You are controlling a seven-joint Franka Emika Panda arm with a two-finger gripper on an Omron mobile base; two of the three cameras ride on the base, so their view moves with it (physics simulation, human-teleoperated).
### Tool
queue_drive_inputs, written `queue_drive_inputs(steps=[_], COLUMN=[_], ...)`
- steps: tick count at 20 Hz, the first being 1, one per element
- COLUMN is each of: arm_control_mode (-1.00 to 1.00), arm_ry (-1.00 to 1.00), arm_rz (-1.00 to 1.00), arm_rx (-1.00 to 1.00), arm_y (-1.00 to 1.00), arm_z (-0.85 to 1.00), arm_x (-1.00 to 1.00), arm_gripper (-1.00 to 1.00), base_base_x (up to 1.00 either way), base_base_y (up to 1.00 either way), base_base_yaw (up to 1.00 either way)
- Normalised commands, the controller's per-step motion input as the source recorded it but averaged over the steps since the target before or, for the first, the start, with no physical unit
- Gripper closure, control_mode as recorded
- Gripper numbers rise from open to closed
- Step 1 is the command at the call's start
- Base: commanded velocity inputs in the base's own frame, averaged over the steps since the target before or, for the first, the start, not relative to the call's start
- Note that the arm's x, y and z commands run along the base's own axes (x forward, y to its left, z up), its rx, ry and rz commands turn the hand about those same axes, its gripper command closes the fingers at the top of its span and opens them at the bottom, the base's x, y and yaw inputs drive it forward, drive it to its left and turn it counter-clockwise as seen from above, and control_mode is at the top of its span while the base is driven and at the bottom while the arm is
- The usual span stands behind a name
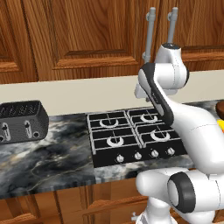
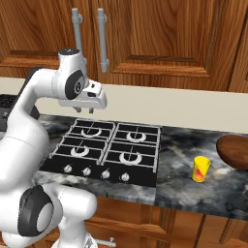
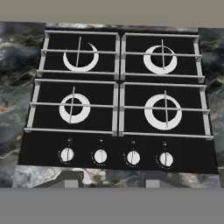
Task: Pick the cup and bowl from the counter and place them on the counter next to the sink.
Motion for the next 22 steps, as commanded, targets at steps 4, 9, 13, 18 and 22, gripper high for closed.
queue_drive_inputs(steps=[4, 9, 13, 18, 22], arm_control_mode=[-1.0, -1.0, -1.0, -1.0, -1.0], arm_ry=[0.01, 0.03, 0.04, 0.01, -0.03], arm_rz=[0.0, 0.0, 0.0, 0.0, 0.0], arm_rx=[0.0, 0.0, 0.0, 0.0, 0.0], arm_y=[0.0, 0.0, -0.03, -0.37, -0.66], arm_z=[0.0, -0.04, -0.12, -0.17, -0.03], arm_x=[0.0, -0.05, -0.44, -0.46, -0.41], arm_gripper=[-1.0, -1.0, -1.0, -1.0, -1.0], base_base_x=[0.0, 0.0, 0.0, 0.0, 0.0], base_base_y=[0.0, 0.0, 0.0, 0.0, 0.0], base_base_yaw=[0.0, 0.0, 0.0, 0.0, 0.0])
